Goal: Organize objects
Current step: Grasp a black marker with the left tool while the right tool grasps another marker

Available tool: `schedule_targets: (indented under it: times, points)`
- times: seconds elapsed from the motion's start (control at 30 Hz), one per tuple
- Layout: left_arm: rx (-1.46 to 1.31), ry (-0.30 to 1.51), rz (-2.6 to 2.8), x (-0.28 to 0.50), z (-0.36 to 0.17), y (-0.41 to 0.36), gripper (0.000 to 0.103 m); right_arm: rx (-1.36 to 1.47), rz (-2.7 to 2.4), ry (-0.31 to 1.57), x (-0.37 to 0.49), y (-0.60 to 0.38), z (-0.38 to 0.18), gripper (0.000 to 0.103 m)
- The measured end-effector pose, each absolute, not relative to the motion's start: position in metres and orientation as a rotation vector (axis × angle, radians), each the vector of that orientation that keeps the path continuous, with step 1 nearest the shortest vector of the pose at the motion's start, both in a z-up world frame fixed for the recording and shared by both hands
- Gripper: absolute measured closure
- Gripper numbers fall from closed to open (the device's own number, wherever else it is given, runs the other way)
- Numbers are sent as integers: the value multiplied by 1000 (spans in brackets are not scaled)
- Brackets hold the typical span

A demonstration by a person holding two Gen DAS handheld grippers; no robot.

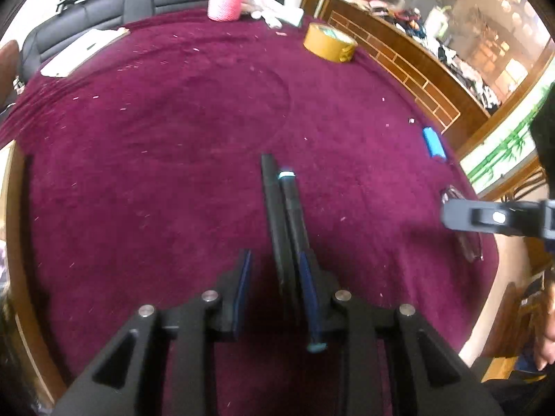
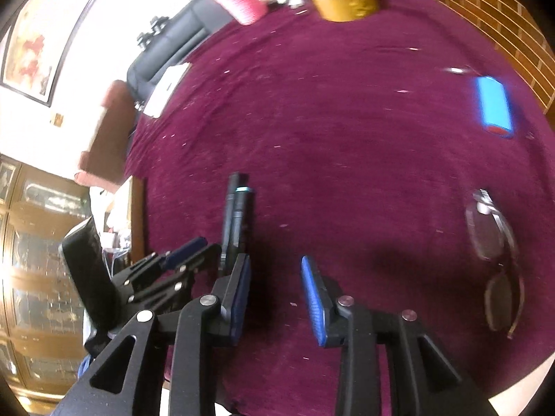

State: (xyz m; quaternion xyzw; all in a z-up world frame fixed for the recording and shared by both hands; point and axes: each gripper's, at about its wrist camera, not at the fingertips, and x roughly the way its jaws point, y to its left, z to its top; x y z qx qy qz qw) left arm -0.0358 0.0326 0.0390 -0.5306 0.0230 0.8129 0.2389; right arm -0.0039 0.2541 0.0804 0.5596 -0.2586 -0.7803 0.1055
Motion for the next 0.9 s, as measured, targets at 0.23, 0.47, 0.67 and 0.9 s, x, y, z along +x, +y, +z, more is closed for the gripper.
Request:
schedule_targets:
  times: [0.23, 0.47, 0.67, 0.9]
  points:
    - [-1474, 103, 2251, -57, 25, 44, 76, 1680, -2313, -782, 2, 270, 73, 66]
    - [-1467, 111, 2268, -60, 23, 35, 69, 1694, -2261, -720, -12, 243, 67, 64]
    - [-1459, 93, 2354, -52, 27, 7, 83, 1717, -2215, -601, -27, 195, 61, 59]
    - [-1489, 76, 2418, -42, 29, -28, 90, 1788, -2213, -373, -47, 136, 45, 55]
